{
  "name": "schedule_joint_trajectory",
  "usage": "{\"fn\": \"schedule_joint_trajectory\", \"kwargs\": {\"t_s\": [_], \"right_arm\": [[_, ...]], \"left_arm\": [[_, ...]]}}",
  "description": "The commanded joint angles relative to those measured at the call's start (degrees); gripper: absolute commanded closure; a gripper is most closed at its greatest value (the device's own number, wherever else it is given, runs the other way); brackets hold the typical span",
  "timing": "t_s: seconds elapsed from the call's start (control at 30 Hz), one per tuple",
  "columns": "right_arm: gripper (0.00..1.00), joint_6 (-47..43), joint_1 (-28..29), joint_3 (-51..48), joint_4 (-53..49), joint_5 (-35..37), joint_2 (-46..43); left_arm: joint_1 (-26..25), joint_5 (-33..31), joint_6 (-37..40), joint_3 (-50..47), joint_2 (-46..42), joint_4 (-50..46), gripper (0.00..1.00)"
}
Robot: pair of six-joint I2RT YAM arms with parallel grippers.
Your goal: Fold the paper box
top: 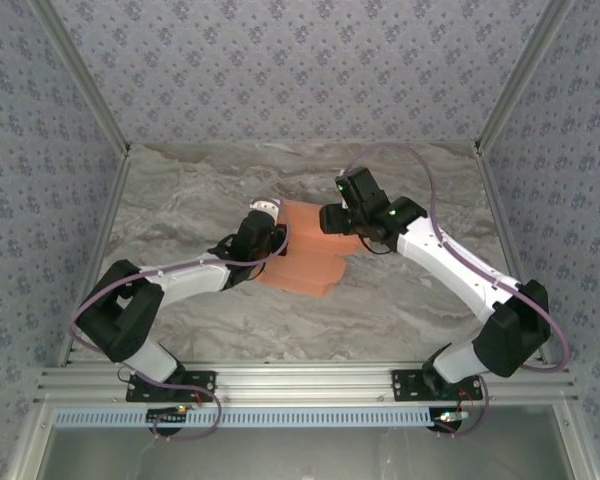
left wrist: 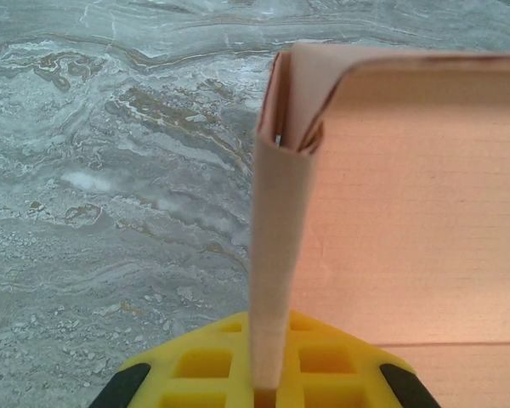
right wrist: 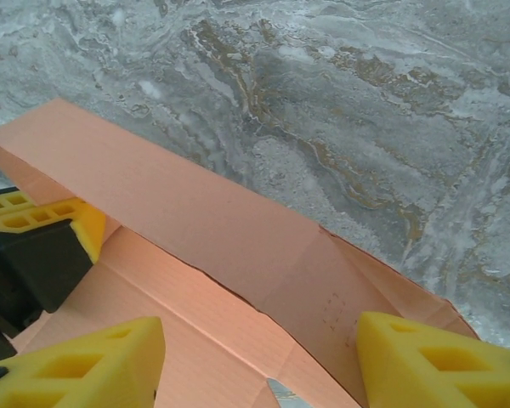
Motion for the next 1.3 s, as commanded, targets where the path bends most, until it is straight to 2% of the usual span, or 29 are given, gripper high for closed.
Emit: {"fn": "schedule_joint_trajectory", "kwargs": {"t_s": [0.0, 0.23, 0.5, 0.63, 0.73, 0.93, 1.07, 1.27], "right_arm": [[0.4, 4.83, -0.06, -1.99, 3.97, -3.85, -0.15], [0.45, 11.93, -0.28, -6.27, 14.62, -7.79, -1.15], [0.47, 16.35, -0.97, -13.46, 26.75, -7.88, -4.75], [0.46, 14.05, -1.12, -13.92, 23.64, -6.73, -6.26], [0.44, 11.59, -0.31, -14.82, 16.87, -2.37, -8.52], [0.39, 11.7, 2.21, -22.05, 10.65, 2.76, -15.95], [0.36, 14.73, 2.92, -27.31, 11.13, 3.33, -18.66], [0.33, 18.32, 2.91, -30.88, 16.75, 2.9, -16.59]], "left_arm": [[-0.53, -0.96, -0.06, 0.53, -1.25, 0.21, 1.0], [-0.79, -0.98, -0.06, 0.58, -1.32, 0.19, 1.0], [-1.18, -1.05, -0.23, 0.15, -1.56, 0.14, 1.0], [-1.13, -1.47, -0.41, 0.12, -1.65, -0.04, 1.0], [-1.11, -2.39, -0.74, 0.75, -1.68, -1.09, 1.0], [-1.13, -3.74, -1.6, 1.7, -1.71, -2.63, 1.0], [-1.12, -3.47, -1.91, 1.57, -2.07, -2.28, 1.0], [-1.1, -3.37, -1.92, 1.48, -2.54, -2.32, 1.0]]}}
